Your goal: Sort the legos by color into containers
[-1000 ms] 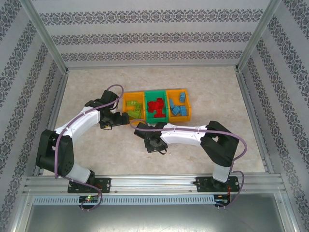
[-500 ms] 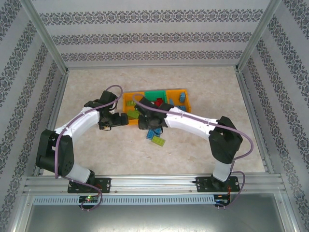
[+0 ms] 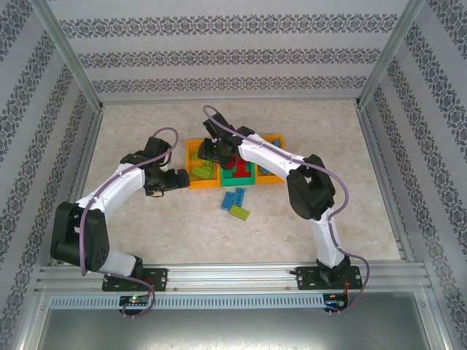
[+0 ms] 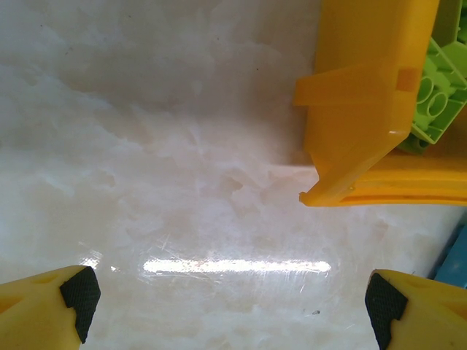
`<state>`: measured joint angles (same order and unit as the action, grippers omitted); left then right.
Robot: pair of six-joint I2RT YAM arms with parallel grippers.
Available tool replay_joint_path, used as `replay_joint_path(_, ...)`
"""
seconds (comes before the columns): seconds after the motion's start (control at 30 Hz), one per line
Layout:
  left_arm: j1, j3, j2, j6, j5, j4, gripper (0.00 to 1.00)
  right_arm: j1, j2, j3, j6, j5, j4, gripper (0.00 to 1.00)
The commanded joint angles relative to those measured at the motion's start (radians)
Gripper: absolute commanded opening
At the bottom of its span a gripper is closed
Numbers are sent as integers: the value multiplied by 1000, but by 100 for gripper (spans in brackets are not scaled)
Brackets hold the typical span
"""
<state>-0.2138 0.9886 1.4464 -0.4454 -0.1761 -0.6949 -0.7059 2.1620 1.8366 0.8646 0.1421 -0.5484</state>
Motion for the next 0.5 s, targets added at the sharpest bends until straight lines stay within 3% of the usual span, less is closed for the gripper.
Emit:
replay_joint_path(0.0, 14, -13, -29, 18, -7, -18, 96, 17, 24, 41, 26, 41, -4, 54)
replay_joint_path(0.17, 14, -23, -25, 16, -16, -10, 96, 7, -20, 43, -46, 39, -11, 71)
replay_joint_path(0.3, 14, -24, -19, 10, -27, 1, 96, -34, -120, -30, -166, -11, -59, 76)
replay_joint_path(0.47, 14, -33, -15, 3, -27, 11, 96, -111, -281, -264, -370, -146, -154, 78)
